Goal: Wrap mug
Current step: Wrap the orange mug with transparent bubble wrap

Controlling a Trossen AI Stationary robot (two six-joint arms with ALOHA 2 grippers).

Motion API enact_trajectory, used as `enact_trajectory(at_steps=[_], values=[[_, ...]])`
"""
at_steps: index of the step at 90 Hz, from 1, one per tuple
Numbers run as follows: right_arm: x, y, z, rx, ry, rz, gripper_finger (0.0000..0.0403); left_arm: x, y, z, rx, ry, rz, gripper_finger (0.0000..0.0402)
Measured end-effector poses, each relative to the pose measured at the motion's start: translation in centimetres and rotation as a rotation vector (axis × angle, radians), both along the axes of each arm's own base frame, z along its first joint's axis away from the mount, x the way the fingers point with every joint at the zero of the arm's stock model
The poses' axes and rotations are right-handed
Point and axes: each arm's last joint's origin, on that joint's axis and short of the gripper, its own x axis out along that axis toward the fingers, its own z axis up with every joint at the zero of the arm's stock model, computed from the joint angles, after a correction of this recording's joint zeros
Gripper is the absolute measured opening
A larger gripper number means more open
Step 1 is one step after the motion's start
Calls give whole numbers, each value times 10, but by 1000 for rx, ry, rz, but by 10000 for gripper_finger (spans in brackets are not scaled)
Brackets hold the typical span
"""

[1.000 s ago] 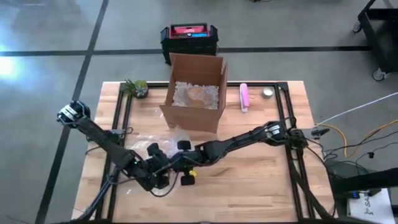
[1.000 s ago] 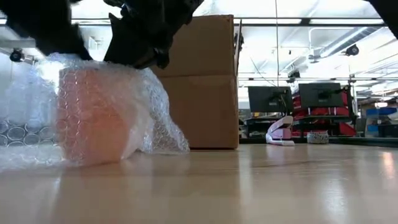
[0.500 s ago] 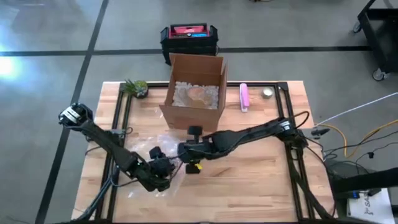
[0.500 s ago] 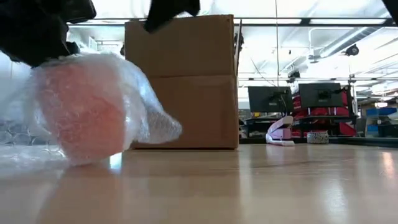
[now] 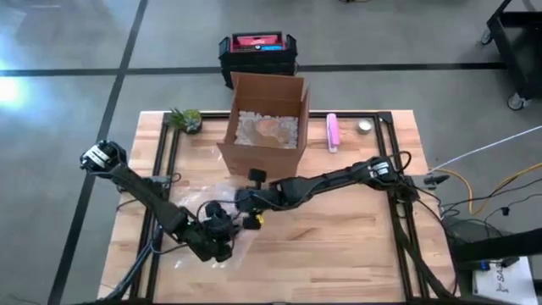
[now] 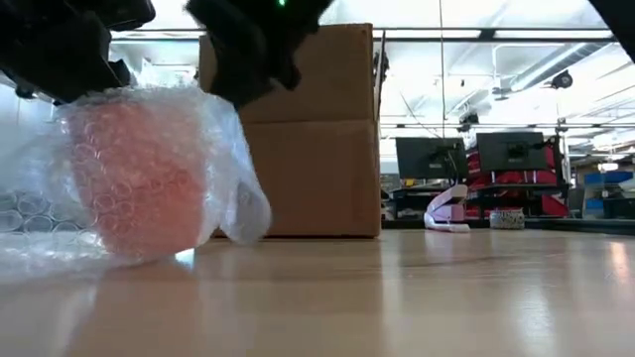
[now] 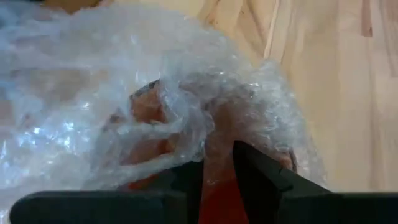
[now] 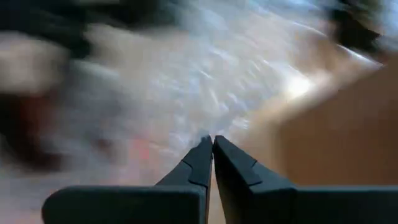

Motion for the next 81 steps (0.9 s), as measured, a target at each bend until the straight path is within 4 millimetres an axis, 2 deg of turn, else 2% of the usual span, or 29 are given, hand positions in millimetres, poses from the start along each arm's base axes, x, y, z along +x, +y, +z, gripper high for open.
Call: enact_trajectory(at_steps=[7, 19, 39, 48, 60, 74, 81], values=[[-1, 15, -2, 68, -1, 86, 2, 1, 0, 1, 4, -4, -3, 75], [-2, 30, -24, 66, 48, 120, 2, 1, 0, 2, 12, -7, -9, 75], [2, 32, -47, 73, 88, 97, 2, 1, 0, 5, -13, 1, -24, 75], [2, 33, -49, 75, 102, 101, 2, -1, -1, 20, -52, 40, -62, 75], [2, 32, -48, 74, 107, 99, 2, -4, -1, 51, -68, 10, -68, 75], [3, 32, -47, 73, 104, 100, 2, -4, 2, 55, 26, -33, -3, 75], [3, 32, -47, 72, 109, 100, 2, -3, 3, 47, 50, -40, 26, 75]])
